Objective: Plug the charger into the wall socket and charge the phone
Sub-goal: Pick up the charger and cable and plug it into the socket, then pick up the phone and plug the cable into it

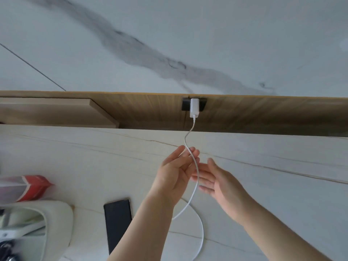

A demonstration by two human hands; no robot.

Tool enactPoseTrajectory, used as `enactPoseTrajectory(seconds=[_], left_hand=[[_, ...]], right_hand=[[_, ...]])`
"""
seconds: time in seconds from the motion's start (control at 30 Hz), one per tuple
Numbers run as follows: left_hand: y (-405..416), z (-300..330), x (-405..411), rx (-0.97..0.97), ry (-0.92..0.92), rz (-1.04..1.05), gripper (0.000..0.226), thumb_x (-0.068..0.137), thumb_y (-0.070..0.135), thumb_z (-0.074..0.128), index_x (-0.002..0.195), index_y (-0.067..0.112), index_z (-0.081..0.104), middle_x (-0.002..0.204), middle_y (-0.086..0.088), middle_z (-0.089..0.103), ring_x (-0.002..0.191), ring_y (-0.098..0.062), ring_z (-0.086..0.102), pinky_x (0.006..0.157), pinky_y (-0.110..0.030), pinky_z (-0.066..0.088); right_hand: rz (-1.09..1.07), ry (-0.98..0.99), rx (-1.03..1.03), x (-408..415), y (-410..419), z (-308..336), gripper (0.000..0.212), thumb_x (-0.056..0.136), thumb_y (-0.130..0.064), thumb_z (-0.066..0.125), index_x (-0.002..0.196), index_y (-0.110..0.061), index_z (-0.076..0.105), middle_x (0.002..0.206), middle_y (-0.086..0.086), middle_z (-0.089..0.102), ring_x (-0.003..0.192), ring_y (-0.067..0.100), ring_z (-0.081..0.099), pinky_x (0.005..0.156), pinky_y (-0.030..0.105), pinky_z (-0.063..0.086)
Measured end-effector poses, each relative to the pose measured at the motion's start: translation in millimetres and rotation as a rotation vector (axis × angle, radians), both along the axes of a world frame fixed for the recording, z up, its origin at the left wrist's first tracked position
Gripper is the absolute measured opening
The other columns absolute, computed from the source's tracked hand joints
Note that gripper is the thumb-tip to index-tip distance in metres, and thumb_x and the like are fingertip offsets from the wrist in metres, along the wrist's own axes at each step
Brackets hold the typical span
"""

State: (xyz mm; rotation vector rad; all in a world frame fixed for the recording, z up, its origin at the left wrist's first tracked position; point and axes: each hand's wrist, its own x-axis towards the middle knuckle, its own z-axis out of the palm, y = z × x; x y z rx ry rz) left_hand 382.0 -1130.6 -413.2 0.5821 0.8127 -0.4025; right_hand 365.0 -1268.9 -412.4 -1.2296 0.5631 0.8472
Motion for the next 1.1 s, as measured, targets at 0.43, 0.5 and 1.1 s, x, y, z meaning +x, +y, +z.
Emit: enactPoseTrajectory(seconds=[0.43,0.5,1.1], left_hand=[[45.6,5.3,-103.0,0.931,0.247,-0.560,0.037,0.089,0.000,0.050,0.119,0.015,0.065,0.096,0.001,0.068,0.090,-0.016,0.057,0.087,-0.029,0.045],[47.5,-5.4,-122.1,1.053,0.209,-0.743,0.042,0.089,-0.002,0.046,0.122,0.019,0.063,0.112,0.000,0.061,0.096,-0.014,0.053,0.082,-0.023,0.039],[80.7,-47.5,-166.4,1.533,0.440,-0.858,0.047,0.092,0.015,0.050,0.137,0.024,0.041,0.140,-0.004,0.040,0.127,-0.024,0.037,0.099,-0.036,0.039]], right_hand=[[-0.218,-0.059,-0.296,-35.2,-12.6,20.5,0.014,0.086,0.002,0.058,0.100,-0.001,0.061,0.091,0.017,0.066,0.074,0.020,0.067,0.065,0.031,0.058],[-0.242,-0.046,-0.273,-37.1,-14.9,10.7,0.010,0.086,0.004,0.058,0.090,-0.005,0.059,0.090,0.019,0.065,0.069,0.016,0.069,0.060,0.026,0.059],[0.299,-0.547,-0.825,-97.6,19.9,-60.9,0.030,0.087,0.006,0.052,0.113,-0.002,0.065,0.112,0.016,0.067,0.107,0.033,0.061,0.095,0.033,0.043]])
